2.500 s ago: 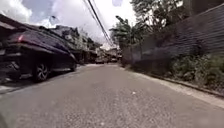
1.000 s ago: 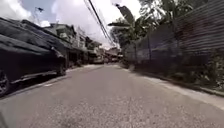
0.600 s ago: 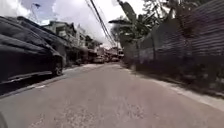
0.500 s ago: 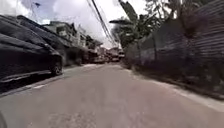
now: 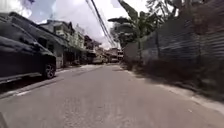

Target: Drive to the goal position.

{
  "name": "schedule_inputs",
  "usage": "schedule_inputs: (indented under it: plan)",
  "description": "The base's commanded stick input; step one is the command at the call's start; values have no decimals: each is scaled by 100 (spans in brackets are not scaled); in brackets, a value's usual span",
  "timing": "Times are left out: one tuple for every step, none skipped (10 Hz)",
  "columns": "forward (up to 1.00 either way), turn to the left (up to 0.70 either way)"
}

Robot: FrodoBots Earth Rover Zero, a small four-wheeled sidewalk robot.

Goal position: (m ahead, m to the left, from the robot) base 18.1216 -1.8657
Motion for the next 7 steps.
schedule_inputs:
  plan:
    - [100, 0]
    - [100, 0]
    - [100, 0]
    - [100, 0]
    - [100, 0]
    - [100, 0]
    - [100, 0]
